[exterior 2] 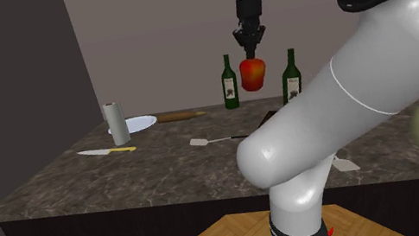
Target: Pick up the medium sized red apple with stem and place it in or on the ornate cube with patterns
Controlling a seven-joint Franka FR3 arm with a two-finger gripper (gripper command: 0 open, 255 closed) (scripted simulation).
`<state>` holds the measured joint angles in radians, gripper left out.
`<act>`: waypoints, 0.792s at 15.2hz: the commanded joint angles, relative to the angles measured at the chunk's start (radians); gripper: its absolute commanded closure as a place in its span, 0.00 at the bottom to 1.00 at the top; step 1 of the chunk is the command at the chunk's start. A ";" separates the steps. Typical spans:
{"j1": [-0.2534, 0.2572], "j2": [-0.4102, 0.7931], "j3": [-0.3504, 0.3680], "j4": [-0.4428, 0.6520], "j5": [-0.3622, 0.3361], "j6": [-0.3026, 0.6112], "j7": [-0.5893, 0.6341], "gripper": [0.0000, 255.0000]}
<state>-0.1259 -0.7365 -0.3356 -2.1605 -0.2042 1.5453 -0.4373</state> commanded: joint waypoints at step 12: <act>-0.062 -0.135 -0.082 0.028 -0.088 -0.141 -0.140 1.00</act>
<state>-0.1865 -0.8656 -0.4144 -2.1180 -0.2895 1.3949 -0.5770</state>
